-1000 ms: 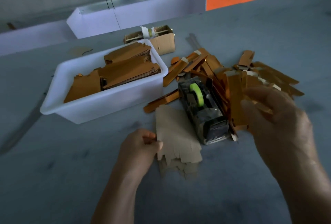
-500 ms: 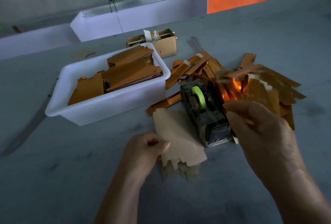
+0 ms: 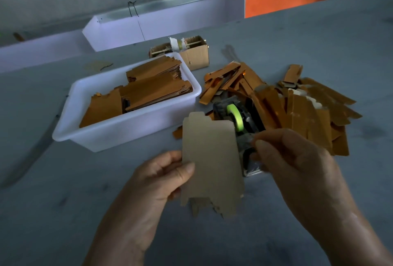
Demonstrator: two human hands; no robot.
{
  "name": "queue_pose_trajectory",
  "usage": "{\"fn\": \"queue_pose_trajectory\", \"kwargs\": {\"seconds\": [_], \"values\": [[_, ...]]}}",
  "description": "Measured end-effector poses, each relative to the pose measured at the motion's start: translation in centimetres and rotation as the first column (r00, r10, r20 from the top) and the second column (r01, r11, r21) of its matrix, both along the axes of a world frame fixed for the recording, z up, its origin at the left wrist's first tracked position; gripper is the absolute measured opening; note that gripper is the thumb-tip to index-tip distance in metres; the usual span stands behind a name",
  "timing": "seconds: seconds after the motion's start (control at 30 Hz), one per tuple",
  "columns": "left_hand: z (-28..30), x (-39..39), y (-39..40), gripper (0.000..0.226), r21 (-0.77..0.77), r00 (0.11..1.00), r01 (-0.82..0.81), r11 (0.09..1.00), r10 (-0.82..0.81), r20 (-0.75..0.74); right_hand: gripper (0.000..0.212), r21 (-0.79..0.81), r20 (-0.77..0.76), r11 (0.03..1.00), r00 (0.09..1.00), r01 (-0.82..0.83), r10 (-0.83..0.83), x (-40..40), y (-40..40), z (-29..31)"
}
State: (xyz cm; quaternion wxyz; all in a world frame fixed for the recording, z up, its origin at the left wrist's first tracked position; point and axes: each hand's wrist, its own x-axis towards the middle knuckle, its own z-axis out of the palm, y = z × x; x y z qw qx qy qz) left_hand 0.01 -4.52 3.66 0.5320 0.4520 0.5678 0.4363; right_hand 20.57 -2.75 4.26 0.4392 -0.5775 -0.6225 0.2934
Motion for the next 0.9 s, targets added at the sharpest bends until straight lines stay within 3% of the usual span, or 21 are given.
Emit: {"fn": "queue_pose_trajectory", "kwargs": {"seconds": [0.1,0.23,0.3,0.43,0.53,0.63,0.77,0.9], "values": [[-0.2,0.6,0.0,0.028,-0.03,0.997,-0.005,1.0,0.007,0.081,0.03,-0.145,-0.088,0.979,0.988,-0.14,0.128,-0.6,-0.3,-0.3],[-0.4,1.9,0.1,0.031,-0.017,0.991,-0.011,1.0,0.013,0.132,0.008,-0.294,-0.339,0.914,0.924,-0.281,0.176,-1.3,-0.3,-1.6],[-0.4,2.7,0.2,0.037,-0.003,0.997,-0.042,0.999,0.042,0.059,0.009,-0.327,-0.436,0.881,0.882,-0.342,0.18,-1.4,-0.3,-2.1],[-0.4,3.6,0.3,0.043,0.022,0.994,-0.107,0.994,0.108,-0.03,0.006,-0.304,-0.419,0.894,0.889,-0.329,0.185,-1.2,-0.1,-2.3],[-0.7,4.2,0.5,0.027,0.03,0.989,-0.134,0.991,0.135,-0.06,0.004,-0.267,-0.304,0.93,0.938,-0.254,0.169,-1.2,-0.2,-2.1],[-0.9,4.9,0.4,0.013,0.034,0.979,-0.179,0.983,0.181,-0.09,0.018,-0.206,-0.162,0.963,0.976,-0.176,0.144,-1.5,-0.5,-1.7],[-0.8,5.1,0.1,0.009,0.041,0.983,-0.158,0.987,0.161,-0.086,0.042,-0.198,-0.367,0.923,0.898,-0.33,0.243,-2.2,-1.1,-0.6],[-0.8,5.0,-0.1,0.014,0.012,0.992,-0.065,0.998,0.066,-0.104,0.035,-0.194,-0.412,0.9,0.865,-0.391,0.287,-2.4,-1.2,-0.6]]}}
